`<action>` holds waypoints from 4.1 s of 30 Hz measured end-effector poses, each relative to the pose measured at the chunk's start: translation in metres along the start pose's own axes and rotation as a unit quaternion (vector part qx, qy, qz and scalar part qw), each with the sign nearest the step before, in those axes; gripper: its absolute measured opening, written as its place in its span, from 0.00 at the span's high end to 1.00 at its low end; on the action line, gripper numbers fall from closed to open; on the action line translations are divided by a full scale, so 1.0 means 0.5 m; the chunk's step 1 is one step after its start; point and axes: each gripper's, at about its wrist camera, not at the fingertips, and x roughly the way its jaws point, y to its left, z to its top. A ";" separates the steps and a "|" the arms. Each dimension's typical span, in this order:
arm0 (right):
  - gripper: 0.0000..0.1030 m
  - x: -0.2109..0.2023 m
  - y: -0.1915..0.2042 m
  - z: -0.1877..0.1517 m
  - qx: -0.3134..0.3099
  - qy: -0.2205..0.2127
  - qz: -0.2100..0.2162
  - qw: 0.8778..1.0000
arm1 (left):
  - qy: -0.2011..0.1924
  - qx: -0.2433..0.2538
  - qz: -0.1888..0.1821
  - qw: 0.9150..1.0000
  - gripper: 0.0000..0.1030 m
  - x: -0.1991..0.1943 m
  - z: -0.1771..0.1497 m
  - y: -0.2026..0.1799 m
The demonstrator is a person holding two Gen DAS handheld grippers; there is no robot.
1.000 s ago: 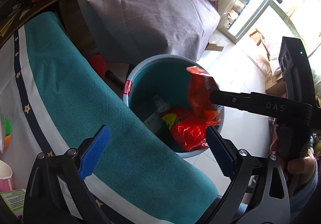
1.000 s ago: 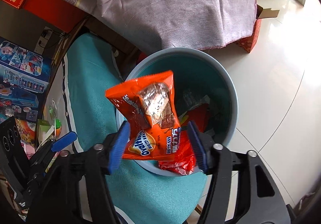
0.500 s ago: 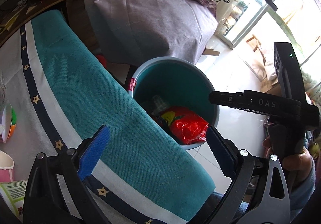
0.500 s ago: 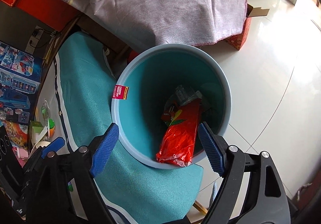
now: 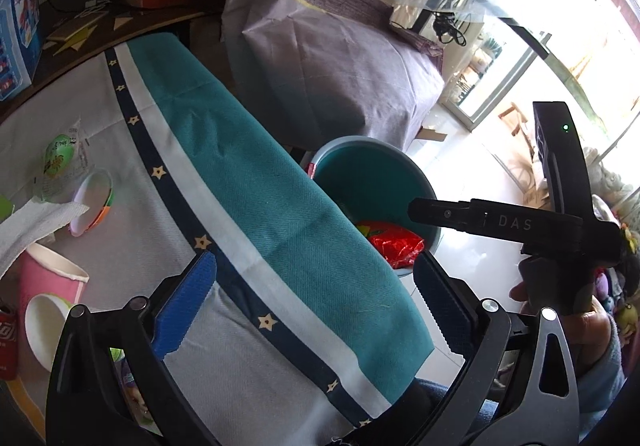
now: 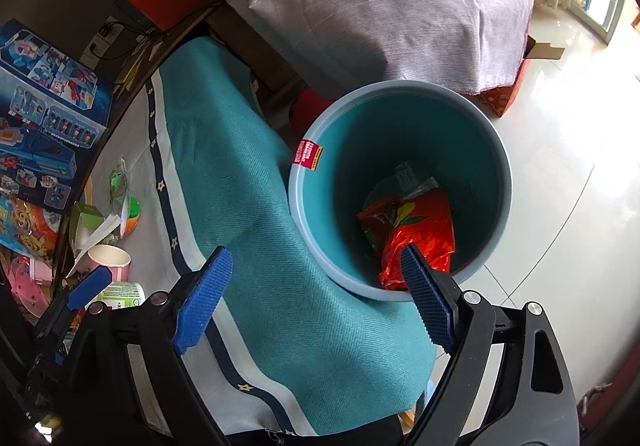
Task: Collect trash
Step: 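Grasp the white paper towel with the right gripper while the left grasps the red cola can, then carry paper towel and cola can over the bin, open the right gripper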
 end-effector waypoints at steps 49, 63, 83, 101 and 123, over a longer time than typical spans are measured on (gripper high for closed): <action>0.17 0.101 0.640 -0.168 -0.294 0.076 -0.012 0.953 | -0.020 -0.086 0.156 0.984 0.04 -0.216 -0.234 0.565; 0.17 0.260 0.765 -0.076 -0.338 0.139 -0.036 0.930 | -0.016 -0.137 0.099 0.985 0.50 -0.152 -0.226 0.620; 0.90 0.294 0.769 -0.067 -0.361 0.115 -0.022 0.925 | -0.037 -0.184 0.082 0.979 0.50 -0.158 -0.238 0.606; 0.96 0.067 0.737 -0.034 -0.344 0.011 0.053 0.937 | -0.101 -0.186 0.098 0.972 0.50 -0.273 -0.184 0.527; 0.96 -0.117 0.298 0.087 -0.175 -0.071 0.050 0.981 | -0.092 -0.013 0.035 0.995 0.50 -0.162 0.051 0.147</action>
